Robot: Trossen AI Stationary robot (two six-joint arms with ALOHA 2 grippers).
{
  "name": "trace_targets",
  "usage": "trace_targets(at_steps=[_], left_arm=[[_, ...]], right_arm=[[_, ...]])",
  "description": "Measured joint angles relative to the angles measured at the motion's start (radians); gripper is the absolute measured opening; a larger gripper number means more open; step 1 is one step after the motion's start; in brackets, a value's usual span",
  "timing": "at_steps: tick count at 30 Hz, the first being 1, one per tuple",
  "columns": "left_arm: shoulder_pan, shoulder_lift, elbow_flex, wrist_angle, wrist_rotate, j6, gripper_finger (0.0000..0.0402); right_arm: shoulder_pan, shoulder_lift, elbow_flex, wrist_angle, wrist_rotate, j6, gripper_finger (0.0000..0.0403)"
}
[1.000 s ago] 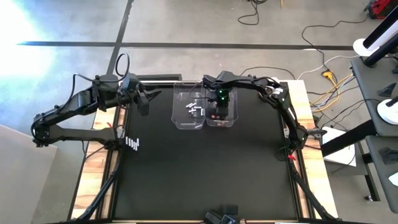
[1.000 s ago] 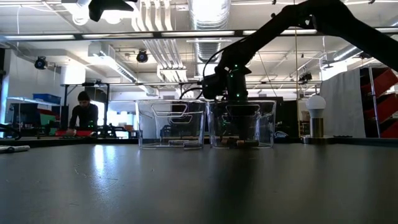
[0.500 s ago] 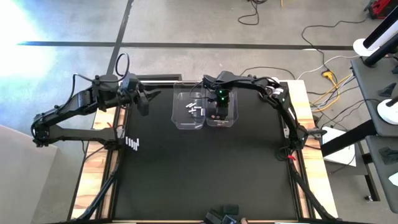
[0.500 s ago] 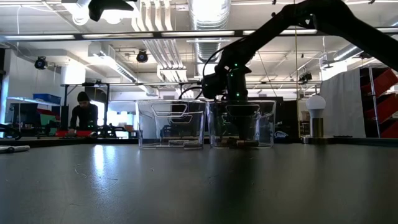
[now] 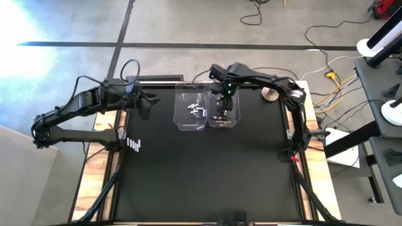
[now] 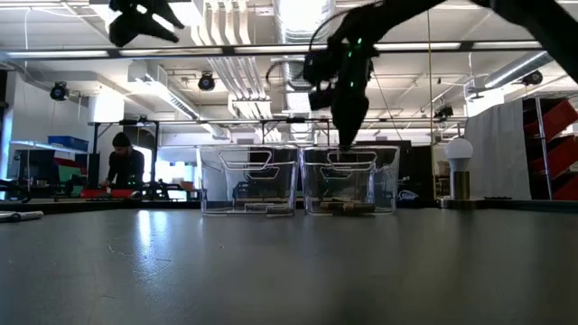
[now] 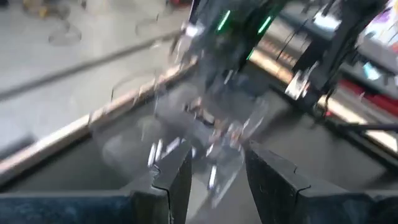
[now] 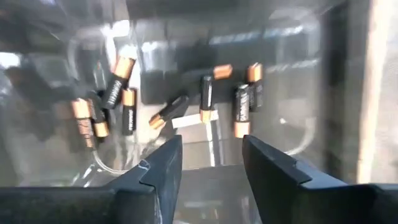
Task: Sort batteries
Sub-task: Put the white battery into the left transparent bin
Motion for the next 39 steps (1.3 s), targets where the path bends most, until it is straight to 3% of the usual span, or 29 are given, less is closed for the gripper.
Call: trace_targets(at_steps=[8,15,21,28,39], left_arm=[[-0.005,0.032,0.0,-0.366,0.093,-0.191,0.013],[-0.01,0.086,-0.033,-0.62,0.097,-0.453,0.013],[-0.013,0.152,-0.129,-0.606,0.186,-0.602,0.013],[-0.025,0.249,-0.25,-0.544,0.246,-0.639,0.013],[-0.027,0.386,-0.378,-0.487,0.248,-0.674,0.013]], right_arm=[[0.039,-0.225,0.002,0.122,-0.003,0.06,0.0169],[0.073,-0.359,0.002,0.245,-0.003,0.135,0.0151],[0.09,-0.393,0.001,0.246,-0.003,0.158,0.0136],[0.1,-0.397,-0.016,0.235,-0.003,0.145,0.0127],[0.099,-0.396,-0.066,0.236,-0.003,0.146,0.0145]])
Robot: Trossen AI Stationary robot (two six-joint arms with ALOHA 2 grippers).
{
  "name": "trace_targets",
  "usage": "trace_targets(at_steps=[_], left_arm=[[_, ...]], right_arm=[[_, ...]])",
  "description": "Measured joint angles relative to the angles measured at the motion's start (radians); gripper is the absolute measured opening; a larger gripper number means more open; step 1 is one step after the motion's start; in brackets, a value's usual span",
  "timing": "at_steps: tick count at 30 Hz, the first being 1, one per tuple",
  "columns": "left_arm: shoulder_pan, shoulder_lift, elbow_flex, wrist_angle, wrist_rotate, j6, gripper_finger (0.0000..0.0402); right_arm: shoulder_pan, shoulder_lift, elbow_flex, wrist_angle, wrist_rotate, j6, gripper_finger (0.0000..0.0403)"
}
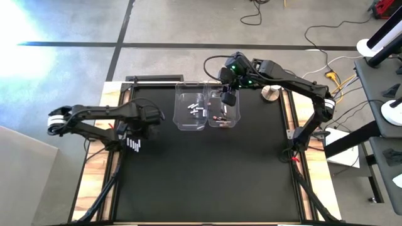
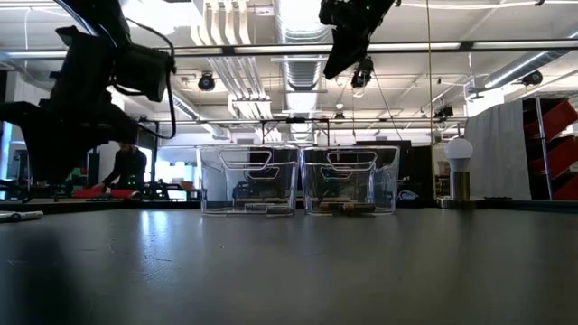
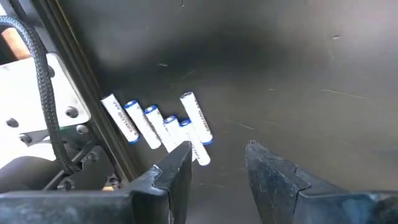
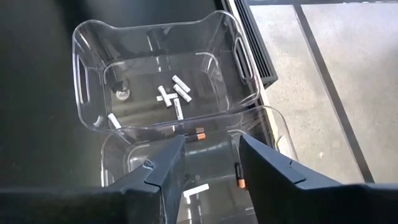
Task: Sort batteries
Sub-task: Put the white battery into the left transparent bin
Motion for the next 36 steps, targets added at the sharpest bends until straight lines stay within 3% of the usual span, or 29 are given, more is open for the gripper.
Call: trace_targets(at_steps=[15,24,28,36], left_arm=[[0.017,0.253,-0.054,0.104,-0.009,0.039,0.013],[0.017,0.255,-0.094,0.175,0.016,0.069,0.0127],[0.016,0.253,-0.087,0.183,0.018,0.09,0.0103],[0.012,0.253,-0.09,0.208,0.02,0.089,0.0011]], right_arm=[[0.0,0.0,-0.001,-0.007,0.0,0.028,0.0136],[0.002,0.0,-0.001,-0.074,0.0,0.054,0.0123],[0.002,0.0,-0.001,-0.073,0.0,0.064,0.0124],[0.006,0.0,-0.001,-0.07,0.0,0.065,0.0135]])
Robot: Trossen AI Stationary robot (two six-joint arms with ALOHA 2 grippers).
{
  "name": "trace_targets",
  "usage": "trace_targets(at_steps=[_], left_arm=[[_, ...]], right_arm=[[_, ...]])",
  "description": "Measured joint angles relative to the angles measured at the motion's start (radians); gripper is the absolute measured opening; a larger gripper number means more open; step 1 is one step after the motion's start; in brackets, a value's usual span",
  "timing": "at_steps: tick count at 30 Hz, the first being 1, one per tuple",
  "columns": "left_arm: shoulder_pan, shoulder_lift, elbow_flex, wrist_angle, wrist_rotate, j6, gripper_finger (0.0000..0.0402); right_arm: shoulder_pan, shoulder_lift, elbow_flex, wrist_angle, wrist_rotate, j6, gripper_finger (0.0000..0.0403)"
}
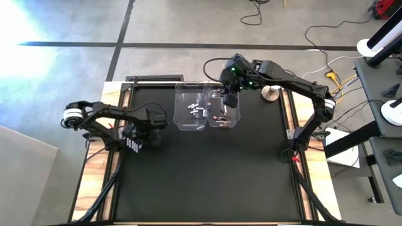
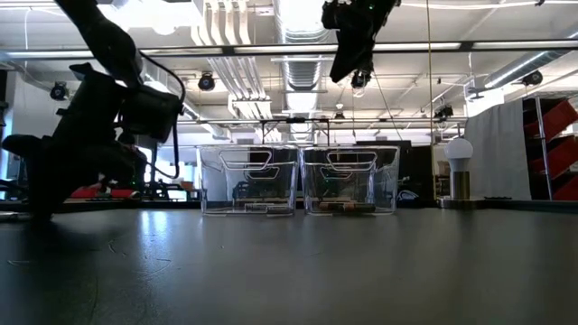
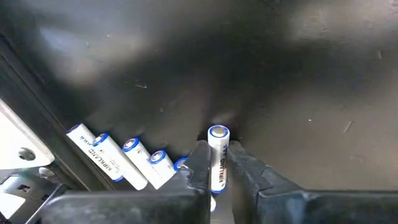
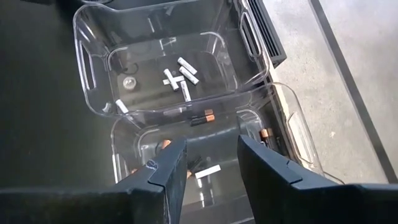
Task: Sort batteries
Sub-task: Put the white battery into the left transparent bin
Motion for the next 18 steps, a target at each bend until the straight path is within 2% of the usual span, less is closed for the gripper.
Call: trace_targets(at_steps=[8,18], left_arm=[[-0.032,-0.038,0.027,0.028,-0.05,0.048,0.0023],[-0.098,-0.284,0.193,-0.019,-0.096,0.007,0.0016]], right_arm=[[0.04,-0.009,0.0,0.001,0.0,0.003,0.0122],[0.087,-0.071,0.001,0.001,-0.001,0.063,0.0134]])
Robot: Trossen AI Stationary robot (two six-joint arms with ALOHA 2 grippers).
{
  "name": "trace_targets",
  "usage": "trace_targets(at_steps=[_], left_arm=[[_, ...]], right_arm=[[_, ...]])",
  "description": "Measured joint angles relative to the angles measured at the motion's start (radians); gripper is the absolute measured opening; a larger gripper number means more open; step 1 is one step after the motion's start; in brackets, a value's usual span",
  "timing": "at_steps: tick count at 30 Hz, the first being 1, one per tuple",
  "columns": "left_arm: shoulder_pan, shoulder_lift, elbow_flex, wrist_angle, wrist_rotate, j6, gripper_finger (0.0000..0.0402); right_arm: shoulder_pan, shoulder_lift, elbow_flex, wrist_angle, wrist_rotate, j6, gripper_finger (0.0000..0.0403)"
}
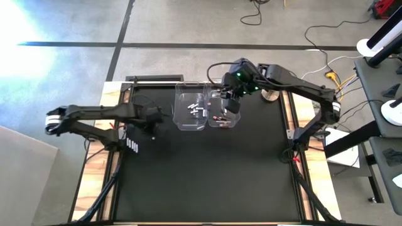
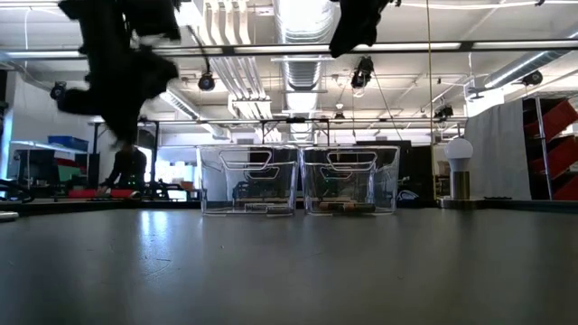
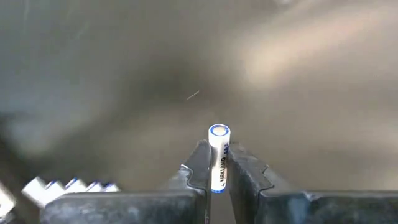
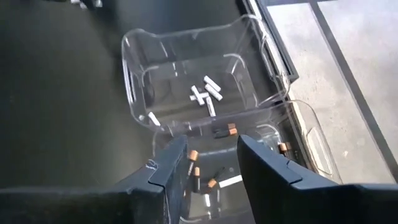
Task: Sort batteries
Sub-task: Put the white battery into the left transparent bin
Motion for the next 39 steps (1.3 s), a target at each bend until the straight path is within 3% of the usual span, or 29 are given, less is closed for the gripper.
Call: trace_targets(at_steps=[4,9,13,19,34,39], left_arm=[[0.0,-0.104,0.116,0.026,-0.092,0.013,0.0015],[0.0,-0.197,0.241,0.252,-0.245,0.157,0.0015],[0.0,-0.226,0.284,0.536,-0.248,0.318,0.0015],[0.0,-0.22,0.297,0.805,-0.237,0.462,0.0014],[0.0,-0.166,0.295,0.827,-0.174,0.523,0.0014],[0.001,-0.154,0.295,0.724,-0.216,0.551,0.0014]], right_arm=[[0.004,-0.005,0.0,0.04,-0.015,0.065,0.0143],[0.006,0.027,0.0,0.226,-0.149,0.219,0.0148],[0.021,0.075,0.001,0.47,-0.295,0.297,0.0143],[0.053,0.164,0.002,0.731,-0.315,0.399,0.013],[0.07,0.203,0.008,0.78,-0.349,0.484,0.0174],[0.069,0.163,0.012,0.608,-0.347,0.431,0.0182]])
